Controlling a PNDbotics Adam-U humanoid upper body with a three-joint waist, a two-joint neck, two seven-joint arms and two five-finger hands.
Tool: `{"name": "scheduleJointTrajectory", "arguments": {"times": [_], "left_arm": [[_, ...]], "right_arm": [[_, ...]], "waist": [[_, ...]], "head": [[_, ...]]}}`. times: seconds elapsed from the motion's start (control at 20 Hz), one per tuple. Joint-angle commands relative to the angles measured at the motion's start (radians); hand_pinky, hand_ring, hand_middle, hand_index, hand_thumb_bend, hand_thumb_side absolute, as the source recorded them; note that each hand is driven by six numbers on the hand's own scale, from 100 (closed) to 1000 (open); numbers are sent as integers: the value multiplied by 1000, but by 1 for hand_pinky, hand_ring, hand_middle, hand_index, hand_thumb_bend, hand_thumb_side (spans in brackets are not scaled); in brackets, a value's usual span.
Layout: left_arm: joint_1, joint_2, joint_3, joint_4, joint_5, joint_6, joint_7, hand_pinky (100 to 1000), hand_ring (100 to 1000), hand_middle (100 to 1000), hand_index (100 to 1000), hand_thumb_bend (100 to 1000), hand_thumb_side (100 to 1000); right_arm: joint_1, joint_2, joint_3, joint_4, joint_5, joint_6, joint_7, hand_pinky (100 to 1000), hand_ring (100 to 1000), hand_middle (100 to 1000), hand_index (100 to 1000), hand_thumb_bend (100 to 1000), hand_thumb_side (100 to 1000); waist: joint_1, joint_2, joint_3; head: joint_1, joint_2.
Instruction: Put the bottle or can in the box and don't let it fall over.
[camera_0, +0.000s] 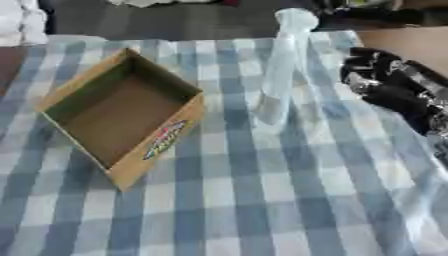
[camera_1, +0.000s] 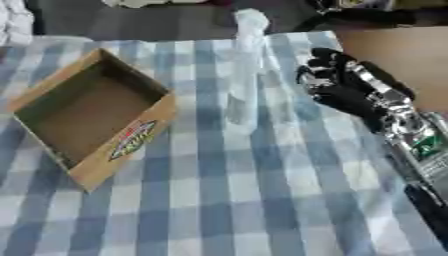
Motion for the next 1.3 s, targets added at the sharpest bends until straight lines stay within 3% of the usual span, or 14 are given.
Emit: {"name": "scheduleJointTrajectory", "arguments": {"times": [0.05, 0.8, 1.05, 1.3], "left_arm": [[-4, 25, 15, -15, 1, -1, 4, 715, 677, 625, 832, 282, 378], [-7, 25, 13, -16, 2, -1, 2, 715, 676, 625, 831, 279, 379], [-7, 24, 12, -16, 2, 0, 2, 715, 676, 624, 831, 277, 380], [-7, 22, 12, -16, 2, 1, 2, 715, 675, 624, 830, 277, 382]], "right_arm": [[-10, -14, -8, -24, -13, -5, 5, 1000, 932, 893, 946, 100, 491], [-11, 6, 9, -31, 0, 3, -4, 995, 933, 890, 957, 100, 486], [-15, 32, 20, -22, 57, -5, -14, 991, 932, 889, 958, 100, 363], [-22, 66, 46, -2, 109, -6, -54, 991, 932, 890, 957, 100, 389]], "waist": [[0, -14, 2], [-1, -16, 7], [-1, -15, 8], [-2, -14, 9]], "head": [[4, -4], [0, -7], [-2, -10], [-4, -10]]}}
